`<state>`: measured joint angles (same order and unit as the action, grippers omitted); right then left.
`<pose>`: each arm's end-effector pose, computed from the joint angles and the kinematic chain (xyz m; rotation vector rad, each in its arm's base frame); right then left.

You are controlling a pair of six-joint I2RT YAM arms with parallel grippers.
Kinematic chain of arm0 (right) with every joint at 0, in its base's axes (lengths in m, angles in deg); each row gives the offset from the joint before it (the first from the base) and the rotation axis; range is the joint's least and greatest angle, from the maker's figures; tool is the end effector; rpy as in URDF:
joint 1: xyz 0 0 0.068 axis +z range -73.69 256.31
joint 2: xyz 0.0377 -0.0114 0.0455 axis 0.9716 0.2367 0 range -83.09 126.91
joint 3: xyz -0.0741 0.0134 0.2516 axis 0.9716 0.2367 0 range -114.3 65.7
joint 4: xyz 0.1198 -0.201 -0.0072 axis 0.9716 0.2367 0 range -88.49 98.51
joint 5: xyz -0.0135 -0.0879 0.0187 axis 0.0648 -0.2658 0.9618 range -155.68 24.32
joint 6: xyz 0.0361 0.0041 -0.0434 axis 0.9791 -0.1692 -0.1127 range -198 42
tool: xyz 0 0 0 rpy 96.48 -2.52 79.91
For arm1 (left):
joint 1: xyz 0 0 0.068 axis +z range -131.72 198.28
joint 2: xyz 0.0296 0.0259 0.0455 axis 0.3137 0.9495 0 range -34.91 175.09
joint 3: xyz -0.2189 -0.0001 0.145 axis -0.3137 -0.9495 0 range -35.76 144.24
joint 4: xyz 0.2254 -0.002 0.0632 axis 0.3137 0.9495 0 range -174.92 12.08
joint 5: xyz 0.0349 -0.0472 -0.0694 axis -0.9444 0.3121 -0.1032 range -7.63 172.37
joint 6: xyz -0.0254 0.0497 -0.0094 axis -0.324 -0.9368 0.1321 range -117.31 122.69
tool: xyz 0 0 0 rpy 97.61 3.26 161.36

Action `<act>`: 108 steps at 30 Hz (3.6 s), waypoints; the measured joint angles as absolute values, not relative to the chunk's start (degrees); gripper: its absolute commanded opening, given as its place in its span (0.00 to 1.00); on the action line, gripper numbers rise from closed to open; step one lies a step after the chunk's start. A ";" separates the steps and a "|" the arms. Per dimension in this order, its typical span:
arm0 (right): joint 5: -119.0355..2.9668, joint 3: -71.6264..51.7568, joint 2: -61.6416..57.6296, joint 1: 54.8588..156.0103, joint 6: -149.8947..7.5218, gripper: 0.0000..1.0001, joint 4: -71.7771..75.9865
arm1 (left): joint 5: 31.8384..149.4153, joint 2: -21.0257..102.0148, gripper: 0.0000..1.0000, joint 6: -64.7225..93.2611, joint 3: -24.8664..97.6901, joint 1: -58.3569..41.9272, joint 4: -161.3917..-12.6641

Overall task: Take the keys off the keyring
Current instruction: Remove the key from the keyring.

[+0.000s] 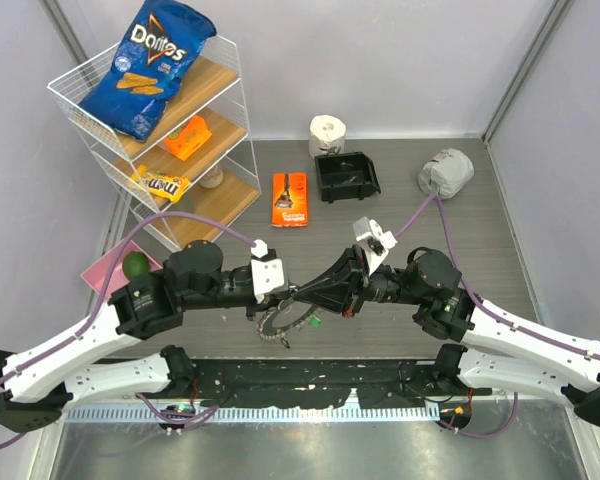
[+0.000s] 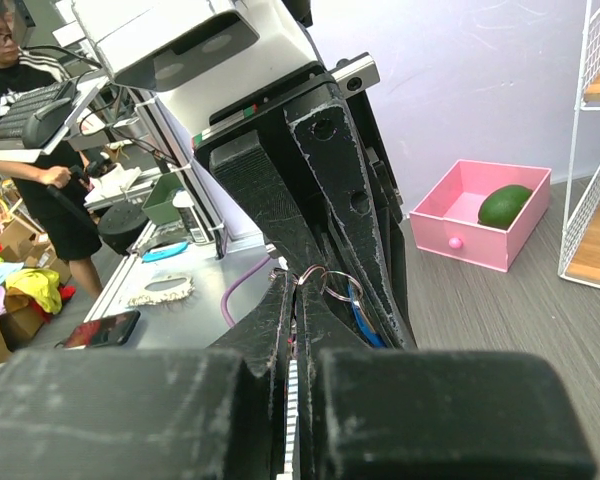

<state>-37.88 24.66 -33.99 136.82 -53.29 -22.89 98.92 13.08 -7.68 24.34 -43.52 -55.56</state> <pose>0.0727 0.1661 0.3648 -0.8849 1.2098 1.5458 0.0636 -0.1423 0.3725 1.3144 1.4493 -0.8767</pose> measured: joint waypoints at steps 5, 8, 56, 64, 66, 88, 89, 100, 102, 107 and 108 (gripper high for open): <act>-37.88 24.66 -33.99 136.77 -53.71 0.05 -22.89 | 99.10 13.08 0.00 -7.64 23.84 -43.47 -56.00; -37.49 24.73 -33.92 136.38 -52.79 0.05 -23.59 | 99.08 13.05 0.00 -7.66 23.53 -43.47 -56.50; -38.74 30.83 -30.95 132.23 -34.43 0.05 -36.64 | 95.38 12.20 0.00 -20.25 19.29 -39.25 -65.64; -38.78 31.74 -30.84 132.05 -32.33 0.05 -38.39 | 95.95 10.85 0.00 -20.25 19.03 -39.06 -66.79; -38.74 31.74 -30.55 132.03 -32.00 0.05 -38.96 | 95.95 10.54 0.00 -20.25 18.83 -39.04 -67.12; -32.51 30.04 -36.43 130.20 -43.57 0.51 -21.23 | 93.24 9.16 0.00 -19.72 18.46 -37.20 -67.08; -32.59 29.65 -36.94 130.20 -44.81 0.51 -19.75 | 93.24 9.10 0.00 -19.64 18.46 -37.20 -67.08; -34.93 26.26 -41.07 130.20 -61.95 0.48 -9.39 | 93.74 8.31 0.00 -18.33 18.46 -37.20 -66.71; -35.26 26.24 -41.22 130.20 -64.13 0.48 -9.32 | 94.00 8.31 0.00 -18.11 18.46 -37.20 -66.23; -36.66 25.58 -40.72 130.70 -69.66 0.47 -9.10 | 94.84 8.29 0.00 -17.01 18.46 -37.20 -64.63; -37.03 25.23 -40.30 130.94 -71.28 0.46 -9.08 | 95.01 8.29 0.00 -16.84 18.46 -37.24 -64.24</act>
<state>-37.03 25.23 -40.30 130.94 -71.28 -9.08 95.01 8.29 -16.84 18.46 -37.24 -64.24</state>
